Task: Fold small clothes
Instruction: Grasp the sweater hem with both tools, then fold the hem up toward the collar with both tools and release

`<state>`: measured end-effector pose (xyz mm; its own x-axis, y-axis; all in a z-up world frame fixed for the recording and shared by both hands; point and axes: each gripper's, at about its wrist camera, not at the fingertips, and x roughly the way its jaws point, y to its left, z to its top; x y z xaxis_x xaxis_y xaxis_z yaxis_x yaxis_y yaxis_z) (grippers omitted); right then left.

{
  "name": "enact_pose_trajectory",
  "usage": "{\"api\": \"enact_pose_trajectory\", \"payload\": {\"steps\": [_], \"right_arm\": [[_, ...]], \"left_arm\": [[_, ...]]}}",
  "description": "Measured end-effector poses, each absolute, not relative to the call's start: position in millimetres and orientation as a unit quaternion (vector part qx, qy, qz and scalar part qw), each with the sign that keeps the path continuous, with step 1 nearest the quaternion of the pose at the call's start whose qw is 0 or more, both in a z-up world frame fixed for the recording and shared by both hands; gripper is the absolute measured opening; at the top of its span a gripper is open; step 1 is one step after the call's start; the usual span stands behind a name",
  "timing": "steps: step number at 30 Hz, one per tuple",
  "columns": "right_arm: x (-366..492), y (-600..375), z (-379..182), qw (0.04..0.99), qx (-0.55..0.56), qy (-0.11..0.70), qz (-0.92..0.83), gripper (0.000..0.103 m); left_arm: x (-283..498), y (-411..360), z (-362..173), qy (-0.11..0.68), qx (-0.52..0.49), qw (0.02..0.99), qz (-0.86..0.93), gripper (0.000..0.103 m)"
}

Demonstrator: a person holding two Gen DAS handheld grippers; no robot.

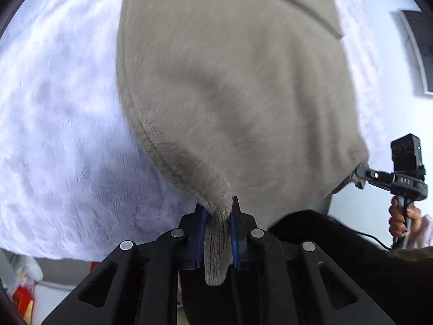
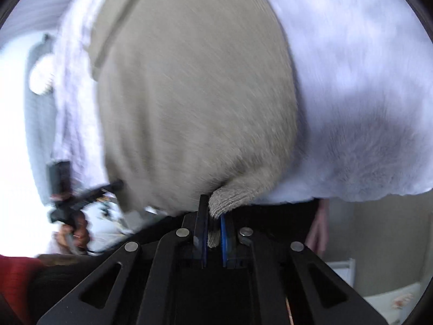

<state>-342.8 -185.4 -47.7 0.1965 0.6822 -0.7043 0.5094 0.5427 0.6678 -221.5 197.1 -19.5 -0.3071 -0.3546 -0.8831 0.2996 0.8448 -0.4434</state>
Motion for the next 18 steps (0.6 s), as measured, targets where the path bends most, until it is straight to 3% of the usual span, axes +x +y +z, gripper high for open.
{"api": "enact_pose_trajectory", "payload": {"steps": [7,16,18], "right_arm": [[-282.0,-209.3,-14.1,0.664,0.51,0.541,0.076,0.007],[-222.0,-241.6,-41.9,0.663,0.489,0.567,-0.012,0.007],[-224.1,-249.1,-51.1,0.648,0.494,0.579,-0.033,0.011]], "left_arm": [[-148.1,191.9,11.0,0.705,-0.082,0.648,-0.276,0.017],[-81.9,175.6,-12.4,0.691,-0.07,0.699,-0.172,0.017],[-73.6,188.3,-4.8,0.68,-0.074,0.714,-0.147,0.02]]}}
